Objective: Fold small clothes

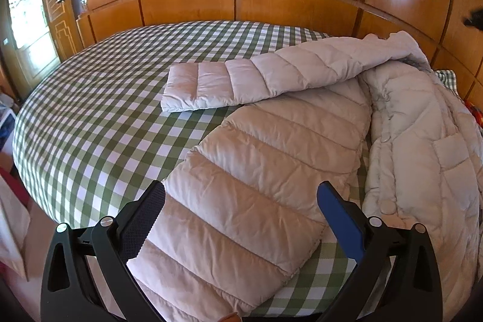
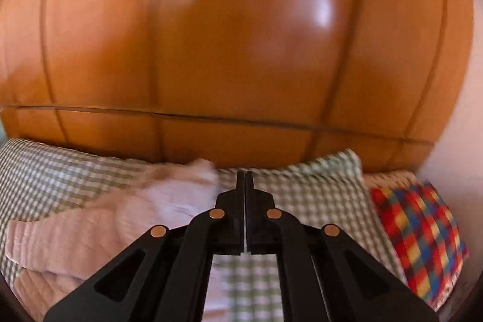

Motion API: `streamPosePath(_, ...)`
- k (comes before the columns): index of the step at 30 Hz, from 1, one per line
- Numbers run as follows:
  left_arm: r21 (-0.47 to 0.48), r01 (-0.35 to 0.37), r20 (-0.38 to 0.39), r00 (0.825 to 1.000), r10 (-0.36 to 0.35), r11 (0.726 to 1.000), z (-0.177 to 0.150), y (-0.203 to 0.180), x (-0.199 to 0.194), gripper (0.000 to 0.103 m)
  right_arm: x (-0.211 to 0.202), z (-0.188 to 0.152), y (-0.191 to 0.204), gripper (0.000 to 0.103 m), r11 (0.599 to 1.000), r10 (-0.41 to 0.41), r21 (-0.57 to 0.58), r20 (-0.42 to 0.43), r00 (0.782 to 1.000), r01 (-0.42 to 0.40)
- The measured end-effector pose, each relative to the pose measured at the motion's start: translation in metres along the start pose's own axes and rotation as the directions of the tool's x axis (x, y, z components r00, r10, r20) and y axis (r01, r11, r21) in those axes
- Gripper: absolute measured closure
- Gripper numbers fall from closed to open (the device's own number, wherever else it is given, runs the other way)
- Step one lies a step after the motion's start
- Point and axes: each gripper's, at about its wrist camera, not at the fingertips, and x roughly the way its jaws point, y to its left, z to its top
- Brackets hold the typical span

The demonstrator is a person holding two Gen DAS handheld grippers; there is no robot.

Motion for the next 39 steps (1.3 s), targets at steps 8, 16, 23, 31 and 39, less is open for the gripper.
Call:
streamPosePath(8, -0.007, 0.016, 0.011, 1.0, -0.016, 1.0, 0.002, -0.003, -0.003, 0.003, -0.018, -0.06, 0.101, 0.009, 0.918, 0.183, -0.357, -0.01, 0.983, -0.175)
streamPosePath(16, -0.002, 0.06, 0.001, 0.998, -0.06, 0.998, -0.002, 0.003, 0.003, 0.003, -0.037, -0.147, 0.293, 0.007, 0.534, 0.325, -0.807, -0.078, 0.942, -0.251)
streamPosePath(23, 0.03, 0.082, -0.016, 0.997, -0.082, 0.996, -0.002, 0.003, 0.014, 0.003, 0.028, -0.177, 0.358, 0.095, 0.361, 0.154, -0.902, -0.192, 0.969, -0.236)
streamPosePath(31, 0.013, 0.082, -0.05, 0.995, -0.081, 0.997, -0.006, 0.004, 0.027, 0.005, 0.014, -0.045, 0.22, 0.097, 0.803, 0.23, -0.547, -0.077, 0.97, -0.234)
streamPosePath(39, 0.053, 0.044, -0.056, 0.998, -0.041, 0.998, -0.006, -0.007, 0.03, 0.009, 0.035, 0.011, -0.046, 0.098, 0.996, 0.028, 0.086, -0.06, 0.998, -0.023)
